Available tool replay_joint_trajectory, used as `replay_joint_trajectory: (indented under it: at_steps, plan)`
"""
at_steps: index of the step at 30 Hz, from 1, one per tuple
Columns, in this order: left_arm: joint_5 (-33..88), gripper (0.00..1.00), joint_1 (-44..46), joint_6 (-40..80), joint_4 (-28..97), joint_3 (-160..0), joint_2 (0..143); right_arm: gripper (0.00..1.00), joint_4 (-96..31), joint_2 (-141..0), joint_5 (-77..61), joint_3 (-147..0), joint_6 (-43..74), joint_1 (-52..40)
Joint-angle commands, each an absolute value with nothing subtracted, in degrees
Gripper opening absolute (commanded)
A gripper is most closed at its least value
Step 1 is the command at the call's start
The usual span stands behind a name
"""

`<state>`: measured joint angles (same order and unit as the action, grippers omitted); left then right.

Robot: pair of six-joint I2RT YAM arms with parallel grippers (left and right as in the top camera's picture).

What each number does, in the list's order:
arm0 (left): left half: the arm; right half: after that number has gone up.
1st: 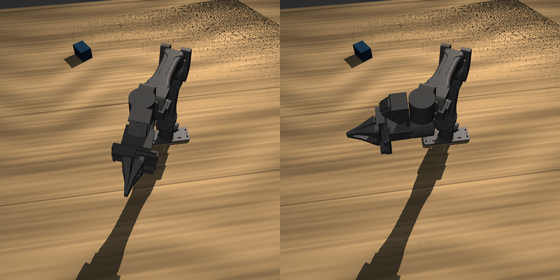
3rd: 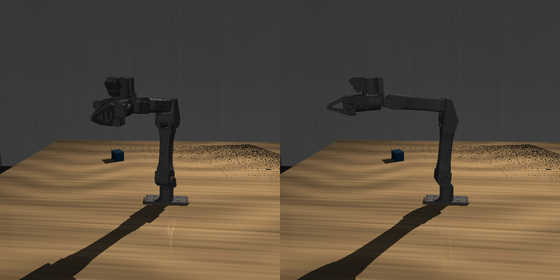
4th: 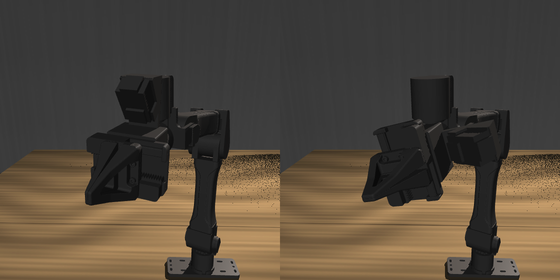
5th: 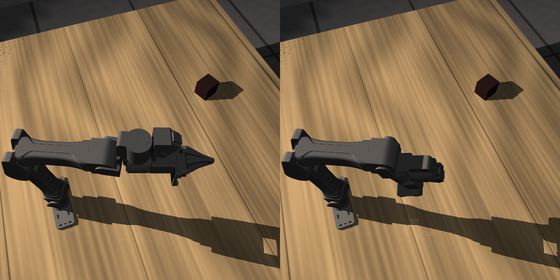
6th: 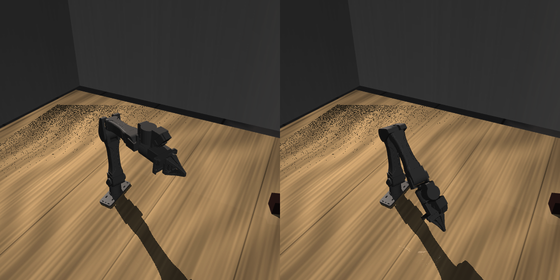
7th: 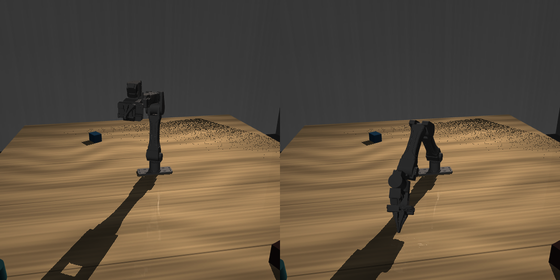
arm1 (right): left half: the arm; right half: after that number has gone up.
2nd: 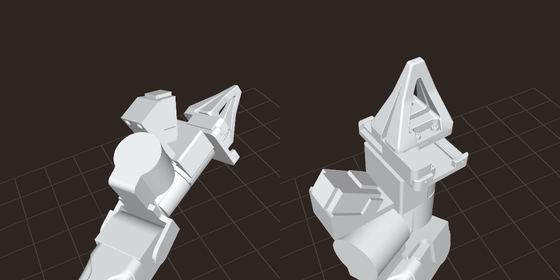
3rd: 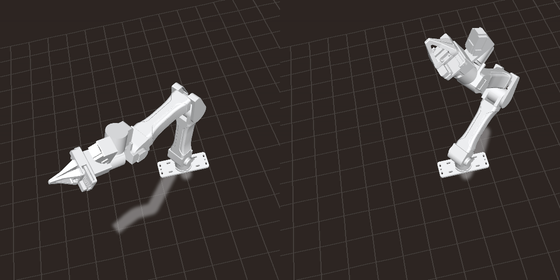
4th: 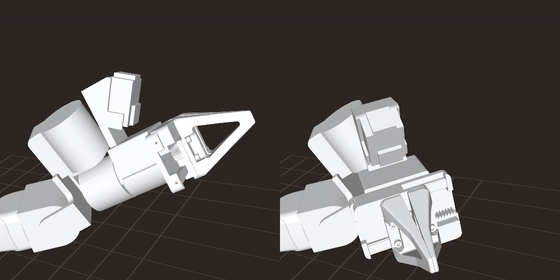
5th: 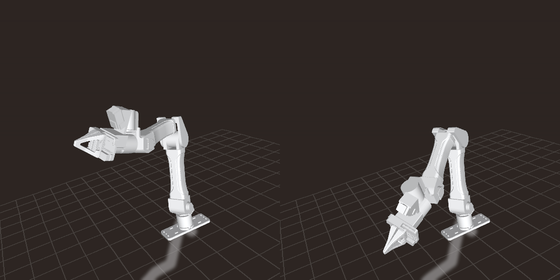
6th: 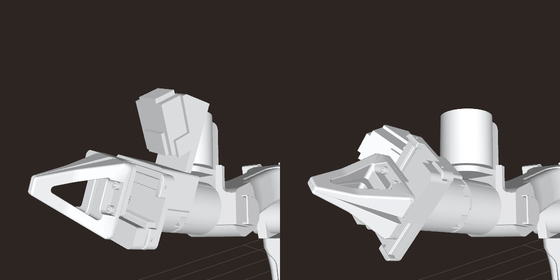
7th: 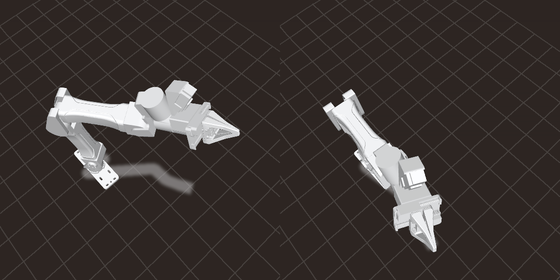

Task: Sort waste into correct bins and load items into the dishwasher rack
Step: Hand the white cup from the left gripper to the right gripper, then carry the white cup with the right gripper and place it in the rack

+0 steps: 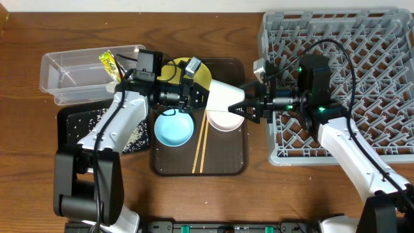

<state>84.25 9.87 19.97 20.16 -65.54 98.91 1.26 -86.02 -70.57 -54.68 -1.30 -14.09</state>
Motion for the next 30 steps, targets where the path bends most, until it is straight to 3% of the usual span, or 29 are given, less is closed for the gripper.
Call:
replay_joint_trajectory:
  at_steps: [1, 5, 11, 20, 30]
  plan:
    - [78.8, 0.27, 9.8, 19.7, 20.2, -66.1, 98.9, 0.39, 1.2, -86.3, -70.0, -55.4, -0.8, -14.9]
    - [66.2, 0.41, 9.8, 18.2, 23.4, -66.1, 98.9, 0.28, 1.1, -86.3, -63.0, -55.4, 2.5, -14.6]
    - [50.5, 0.46, 6.6, 12.2, 31.2, -66.2, 97.9, 0.01, 1.0, -85.6, -56.8, -55.5, 4.9, -11.3]
    - [42.5, 0.48, -3.6, 8.5, 38.5, -66.2, 89.2, 0.01, -10.5, -80.4, -46.7, -58.3, 5.5, -5.5]
    - [31.8, 0.49, -5.8, 7.1, 46.2, -66.2, 84.7, 0.01, -47.6, -76.5, -10.6, -74.2, 5.5, 0.7]
